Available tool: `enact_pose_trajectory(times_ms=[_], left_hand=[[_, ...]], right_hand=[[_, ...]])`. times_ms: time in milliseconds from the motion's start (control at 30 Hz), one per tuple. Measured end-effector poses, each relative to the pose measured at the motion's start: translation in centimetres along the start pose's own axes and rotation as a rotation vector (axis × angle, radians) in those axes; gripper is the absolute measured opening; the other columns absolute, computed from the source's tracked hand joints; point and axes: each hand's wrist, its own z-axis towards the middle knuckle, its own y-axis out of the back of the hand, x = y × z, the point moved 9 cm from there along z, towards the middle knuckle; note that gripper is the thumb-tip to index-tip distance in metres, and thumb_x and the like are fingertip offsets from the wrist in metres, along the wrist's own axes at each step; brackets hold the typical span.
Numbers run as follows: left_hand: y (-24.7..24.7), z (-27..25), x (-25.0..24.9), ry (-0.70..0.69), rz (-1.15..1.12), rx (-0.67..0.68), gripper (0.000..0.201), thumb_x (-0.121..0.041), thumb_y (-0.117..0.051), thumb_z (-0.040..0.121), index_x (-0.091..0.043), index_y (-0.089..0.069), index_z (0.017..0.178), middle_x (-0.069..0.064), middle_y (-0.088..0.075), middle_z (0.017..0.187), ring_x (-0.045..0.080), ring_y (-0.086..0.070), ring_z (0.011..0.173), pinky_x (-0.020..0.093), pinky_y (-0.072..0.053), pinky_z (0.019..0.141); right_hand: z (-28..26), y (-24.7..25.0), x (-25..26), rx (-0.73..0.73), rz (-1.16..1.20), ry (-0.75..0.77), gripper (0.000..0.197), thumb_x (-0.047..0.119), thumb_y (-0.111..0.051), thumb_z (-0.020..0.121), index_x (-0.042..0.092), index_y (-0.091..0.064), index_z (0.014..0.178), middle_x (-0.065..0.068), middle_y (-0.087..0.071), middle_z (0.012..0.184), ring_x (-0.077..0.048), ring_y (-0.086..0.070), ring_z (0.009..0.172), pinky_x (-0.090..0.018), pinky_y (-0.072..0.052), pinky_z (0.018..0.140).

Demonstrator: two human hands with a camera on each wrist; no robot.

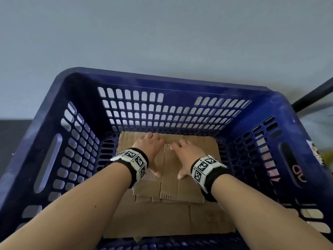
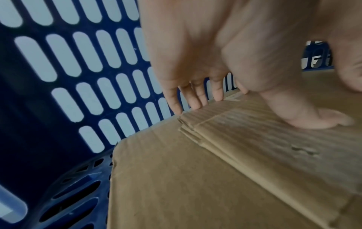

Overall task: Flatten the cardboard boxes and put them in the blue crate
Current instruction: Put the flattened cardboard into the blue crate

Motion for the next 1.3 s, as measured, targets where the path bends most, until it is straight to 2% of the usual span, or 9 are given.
enact_pose_trajectory(times_ms=[267, 500, 667, 767, 900, 1033, 1133, 1300], left_hand=[[-0.1, 0.4, 0.2, 0.02, -0.013, 0.038, 0.115, -0.066, -0.079, 0.051, -0.018, -0.025, 0.141, 0.003, -0.034, 0.138, 0.022, -0.033, 0.127, 0.04, -0.041, 0.104], [-0.5, -0.1, -0.1, 0.044, -0.003, 0.107, 0.117, -0.064, -0.08, 0.052, -0.015, -0.024, 0.142, 0.006, -0.032, 0.138, 0.025, -0.031, 0.13, 0.042, -0.045, 0.099], [2.1, -0.7, 0.2, 0.054, -0.068, 0.111, 0.101, -0.054, -0.08, 0.063, -0.013, -0.03, 0.142, 0.009, -0.041, 0.137, 0.027, -0.04, 0.128, 0.045, -0.043, 0.101], [5.4, -1.5, 1.2, 0.059, -0.089, 0.025, 0.085, -0.051, -0.072, 0.074, -0.014, -0.033, 0.14, 0.009, -0.044, 0.137, 0.026, -0.043, 0.126, 0.041, -0.043, 0.101], [9.6, -3.9, 2.5, 0.105, -0.139, -0.109, 0.061, -0.041, -0.066, 0.084, -0.015, -0.042, 0.134, 0.007, -0.053, 0.128, 0.024, -0.054, 0.115, 0.036, -0.047, 0.092], [14.0, -8.0, 3.5, 0.158, -0.197, -0.239, 0.054, -0.032, -0.061, 0.089, -0.016, -0.041, 0.136, 0.006, -0.052, 0.13, 0.023, -0.054, 0.115, 0.036, -0.048, 0.095], [17.7, -11.9, 4.2, 0.178, -0.241, -0.354, 0.049, -0.033, -0.057, 0.09, -0.017, -0.043, 0.135, 0.006, -0.052, 0.131, 0.023, -0.053, 0.115, 0.037, -0.047, 0.094], [22.7, -20.2, 5.7, 0.253, -0.309, -0.567, 0.042, -0.031, -0.055, 0.091, -0.02, -0.047, 0.13, 0.003, -0.053, 0.128, 0.021, -0.053, 0.113, 0.034, -0.046, 0.093]], right_hand=[[-0.1, 0.3, 0.0, -0.007, 0.015, -0.024, 0.101, 0.035, -0.087, 0.059, 0.024, -0.025, 0.139, -0.005, -0.033, 0.138, -0.028, -0.032, 0.131, -0.051, -0.049, 0.092], [-1.1, 0.3, 0.2, -0.017, 0.058, -0.024, 0.094, 0.034, -0.084, 0.063, 0.027, -0.028, 0.138, 0.0, -0.035, 0.137, -0.023, -0.034, 0.129, -0.041, -0.049, 0.09], [-2.0, 1.8, -0.1, -0.023, 0.195, -0.075, 0.087, 0.029, -0.078, 0.074, 0.03, -0.027, 0.145, -0.003, -0.032, 0.149, -0.025, -0.035, 0.135, -0.041, -0.038, 0.106], [-2.9, 4.5, -0.5, -0.132, 0.308, -0.114, 0.069, 0.03, -0.071, 0.081, 0.028, -0.038, 0.141, -0.003, -0.042, 0.142, -0.022, -0.044, 0.128, -0.035, -0.041, 0.104], [-5.5, 8.8, -0.1, -0.274, 0.397, -0.122, 0.046, 0.025, -0.063, 0.088, 0.027, -0.05, 0.132, -0.003, -0.05, 0.137, -0.022, -0.05, 0.122, -0.033, -0.044, 0.099], [-9.5, 13.7, 1.0, -0.443, 0.394, -0.087, 0.04, 0.018, -0.058, 0.091, 0.024, -0.053, 0.131, -0.002, -0.052, 0.136, -0.021, -0.052, 0.121, -0.031, -0.042, 0.098], [-12.6, 16.8, 1.9, -0.55, 0.444, -0.05, 0.039, 0.013, -0.056, 0.092, 0.023, -0.055, 0.13, -0.001, -0.052, 0.137, -0.02, -0.052, 0.121, -0.03, -0.041, 0.098], [-19.0, 21.6, 6.0, -0.819, 0.577, 0.117, 0.036, 0.006, -0.049, 0.092, 0.021, -0.061, 0.123, 0.0, -0.058, 0.131, -0.017, -0.056, 0.115, -0.021, -0.039, 0.085]])
